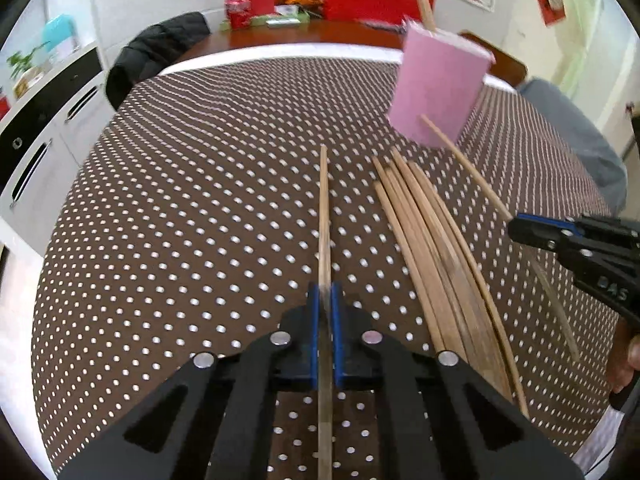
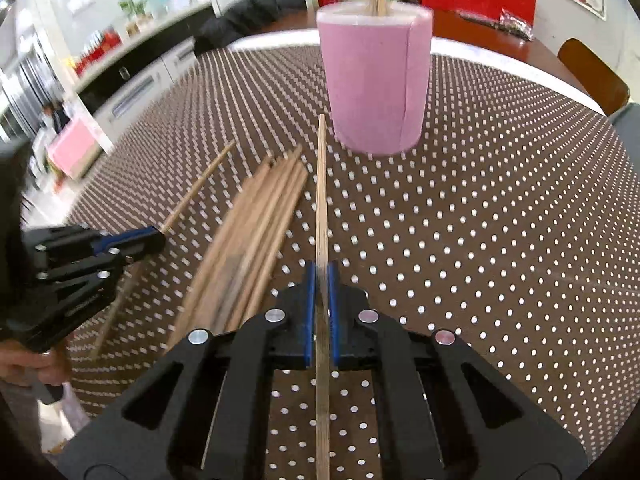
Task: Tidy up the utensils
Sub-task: 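Carry the chopstick over the pink cup and release it inside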
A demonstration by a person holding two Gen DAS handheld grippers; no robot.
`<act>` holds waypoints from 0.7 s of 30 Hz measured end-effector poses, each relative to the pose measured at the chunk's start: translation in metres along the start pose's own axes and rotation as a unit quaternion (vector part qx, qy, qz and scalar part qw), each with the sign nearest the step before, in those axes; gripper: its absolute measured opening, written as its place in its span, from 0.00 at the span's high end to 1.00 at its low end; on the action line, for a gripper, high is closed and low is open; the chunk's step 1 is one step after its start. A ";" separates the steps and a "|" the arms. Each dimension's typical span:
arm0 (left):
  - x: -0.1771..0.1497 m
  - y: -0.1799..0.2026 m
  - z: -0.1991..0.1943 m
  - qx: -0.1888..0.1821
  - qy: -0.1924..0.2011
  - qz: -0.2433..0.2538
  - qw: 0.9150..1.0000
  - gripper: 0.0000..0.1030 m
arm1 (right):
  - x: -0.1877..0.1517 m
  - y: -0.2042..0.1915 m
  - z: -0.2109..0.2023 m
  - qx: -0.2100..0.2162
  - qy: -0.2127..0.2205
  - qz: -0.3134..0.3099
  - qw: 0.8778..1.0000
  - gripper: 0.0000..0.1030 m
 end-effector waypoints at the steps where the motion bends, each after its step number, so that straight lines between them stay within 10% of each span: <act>1: 0.003 -0.002 -0.006 0.001 0.012 -0.006 1.000 0.94 | 0.003 -0.001 -0.004 0.009 0.010 0.004 1.000 0.94; 13: 0.097 0.011 -0.090 -0.045 0.200 -0.029 0.978 0.94 | 0.085 -0.006 -0.091 0.120 0.196 0.020 0.973 0.94; 21: 0.202 0.058 -0.141 -0.149 0.341 -0.025 0.928 0.94 | 0.169 0.025 -0.132 0.125 0.315 0.070 0.938 0.94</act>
Point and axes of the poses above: each gripper's, at about its wrist camera, not at the fingertips, and z roughly the way its jaws point, y to its right, x to its top, the point moved 8 cm from there along z, roughly the way its jaws point, and after that the axes turned 1 degree about y, right-handed, at the moved point
